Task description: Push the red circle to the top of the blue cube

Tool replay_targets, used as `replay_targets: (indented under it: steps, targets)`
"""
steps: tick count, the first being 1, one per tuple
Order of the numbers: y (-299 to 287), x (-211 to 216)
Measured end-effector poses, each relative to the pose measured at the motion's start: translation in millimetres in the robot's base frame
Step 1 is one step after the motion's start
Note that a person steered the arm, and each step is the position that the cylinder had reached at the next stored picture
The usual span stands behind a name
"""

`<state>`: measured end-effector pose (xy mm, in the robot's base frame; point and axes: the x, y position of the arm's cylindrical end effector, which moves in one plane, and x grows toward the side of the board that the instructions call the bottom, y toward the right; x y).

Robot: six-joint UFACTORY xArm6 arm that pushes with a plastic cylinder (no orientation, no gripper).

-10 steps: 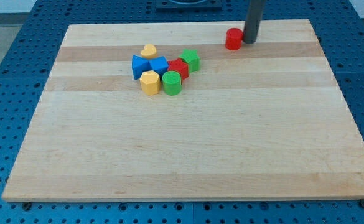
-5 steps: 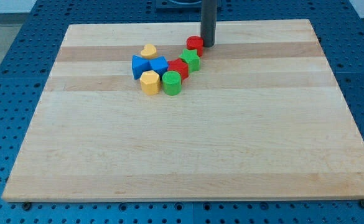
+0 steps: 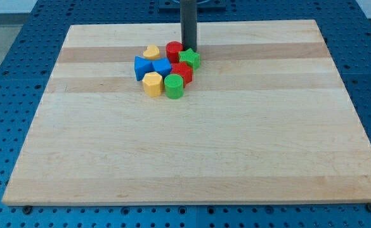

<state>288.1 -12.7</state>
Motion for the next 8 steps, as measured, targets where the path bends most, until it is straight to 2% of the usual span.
replay_targets:
  steps: [3,7,8]
  targets:
    - [-15.6,-13.7]
    - [-32.8,3.5]
    - [-42.3,-10.3]
